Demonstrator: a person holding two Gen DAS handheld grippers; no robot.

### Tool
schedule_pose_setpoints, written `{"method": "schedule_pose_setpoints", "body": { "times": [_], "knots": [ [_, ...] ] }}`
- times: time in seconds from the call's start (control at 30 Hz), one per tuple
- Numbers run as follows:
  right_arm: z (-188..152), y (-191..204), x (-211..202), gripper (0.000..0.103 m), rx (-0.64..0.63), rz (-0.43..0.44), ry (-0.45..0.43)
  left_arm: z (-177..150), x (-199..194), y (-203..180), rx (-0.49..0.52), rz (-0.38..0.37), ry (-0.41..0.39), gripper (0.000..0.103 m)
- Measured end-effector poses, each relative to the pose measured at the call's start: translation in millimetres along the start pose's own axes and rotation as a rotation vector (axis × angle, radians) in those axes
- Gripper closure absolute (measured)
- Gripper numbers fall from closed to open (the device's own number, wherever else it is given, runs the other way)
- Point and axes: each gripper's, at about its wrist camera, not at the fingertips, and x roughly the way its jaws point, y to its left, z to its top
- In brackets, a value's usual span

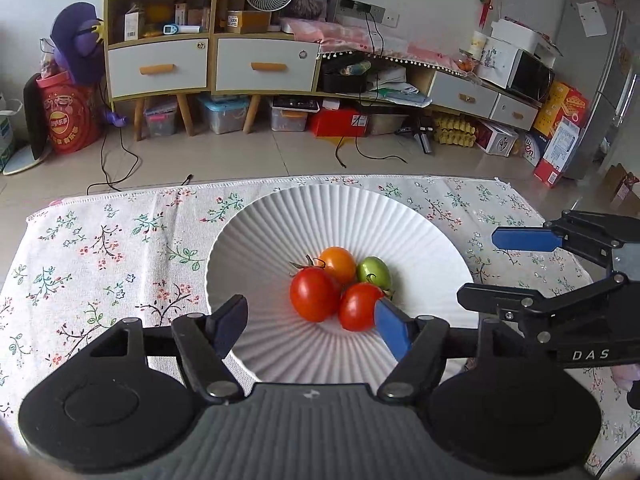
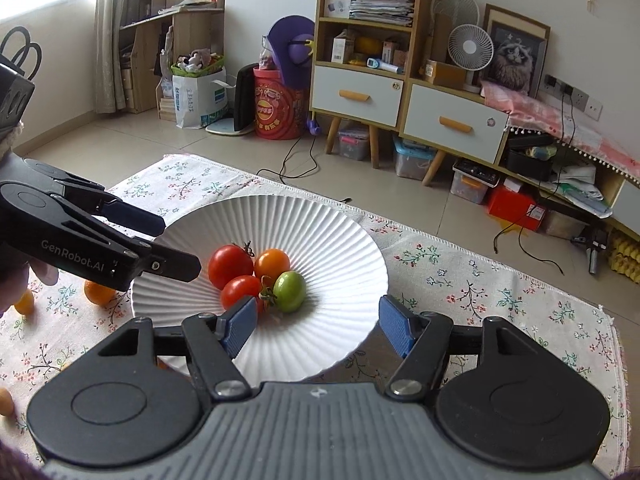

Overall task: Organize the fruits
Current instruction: 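Withdraw both open tools from the plate back over the table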

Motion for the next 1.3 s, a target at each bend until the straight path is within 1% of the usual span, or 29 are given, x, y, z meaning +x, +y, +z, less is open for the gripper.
{"method": "schedule_pose_setpoints", "body": {
  "times": [0.17,0.23,0.3,0.37,0.43,0.47,0.6,0.77,1.0,1.3],
  "knots": [
    [-4.9,-1.0,-14.8,0.028,0.054,0.0,-0.005,-8.5,-14.3,-4.2,0.003,-0.008,0.004,0.023],
    [-6.9,-1.2,-19.4,0.027,0.074,0.003,-0.003,-12.2,-20.4,-5.2,0.0,-0.009,0.005,0.021],
    [-9.2,-0.6,-24.1,0.024,0.094,0.005,0.0,-15.5,-26.7,-4.9,-0.008,-0.007,0.004,0.016],
    [-10.6,0.5,-27.9,0.021,0.109,0.006,0.002,-17.5,-32.1,-4.4,-0.02,-0.004,0.003,0.016],
    [-11.5,2.9,-31.5,0.019,0.119,0.007,0.005,-19.8,-37.9,-3.1,-0.035,-0.001,0.006,0.014],
    [-12.5,4.7,-33.9,0.018,0.123,0.009,0.006,-20.9,-40.6,-3.3,-0.04,0.004,0.004,0.01],
    [-15.3,11.6,-42.1,0.013,0.13,0.027,0.001,-26.6,-49.2,-4.4,-0.04,0.018,0.002,0.006],
    [-20.2,20.4,-50.0,0.011,0.128,0.043,-0.001,-37.9,-57.5,-3.5,-0.035,0.034,0.013,0.003],
    [-31.8,33.7,-56.3,0.007,0.13,0.07,-0.027,-53.0,-59.6,-0.1,-0.027,0.055,0.035,0.003],
    [-49.8,50.8,-58.2,0.004,0.123,0.085,-0.049,-77.6,-69.5,4.0,0.023,0.051,0.054,0.003]
  ]
}}
